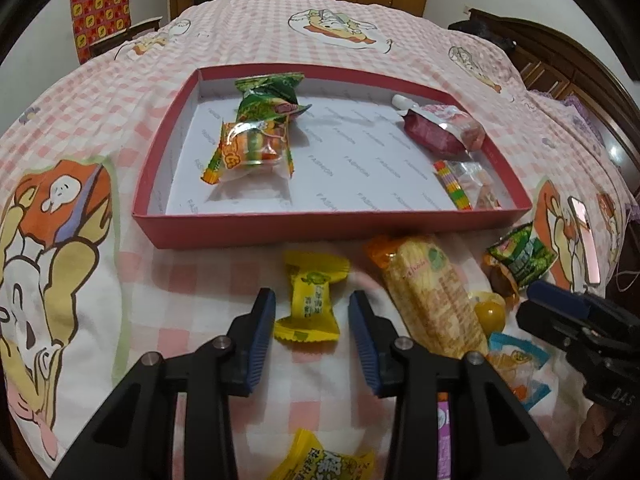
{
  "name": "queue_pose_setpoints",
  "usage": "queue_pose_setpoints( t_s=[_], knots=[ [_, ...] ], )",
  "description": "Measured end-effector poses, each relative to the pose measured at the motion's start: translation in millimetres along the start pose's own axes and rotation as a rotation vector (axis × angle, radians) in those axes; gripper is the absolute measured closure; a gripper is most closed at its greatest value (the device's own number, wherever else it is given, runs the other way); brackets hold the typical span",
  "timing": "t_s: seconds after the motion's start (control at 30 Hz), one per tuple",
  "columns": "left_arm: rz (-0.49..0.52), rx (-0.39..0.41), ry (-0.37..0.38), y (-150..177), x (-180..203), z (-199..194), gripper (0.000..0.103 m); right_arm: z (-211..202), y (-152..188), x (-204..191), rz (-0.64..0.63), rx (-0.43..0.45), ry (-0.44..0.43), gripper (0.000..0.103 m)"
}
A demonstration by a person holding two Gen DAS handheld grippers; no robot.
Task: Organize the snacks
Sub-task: 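Grasp a yellow wrapped candy with the left tool while the right tool grasps the orange jelly cup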
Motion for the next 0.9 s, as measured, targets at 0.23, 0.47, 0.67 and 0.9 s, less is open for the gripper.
queue_pose_setpoints(
  t_s=[0.23,0.47,0.67,0.9],
  knots=[
    [0.014,0.016,-0.008,1.0,1.2,4.5,0.062,10.9,-3.3,9.6,0.042,-0.005,0.012,0.056],
    [0.014,0.034,0.001,3.6,0.3,7.0,0.063,18.2,-3.1,9.9,0.056,0.009,0.023,0.056],
    [-0.005,0.035,0.012,3.7,-2.9,7.8,0.063,20.8,-0.8,17.7,0.099,0.008,0.036,0.056],
    [-0.005,0.040,0.008,4.0,-2.4,7.3,0.063,25.4,0.6,8.4,0.049,0.026,0.096,0.059]
  ],
)
Point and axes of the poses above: each gripper's, at about its wrist camera, not at the fingertips, and z roughly the way its jaws point, x to its right, y to its underside, the point moved 1 cm from there along z, roughly the way its jaws point, and after that the axes turned 3 degrees about z, right-handed, at the moved point
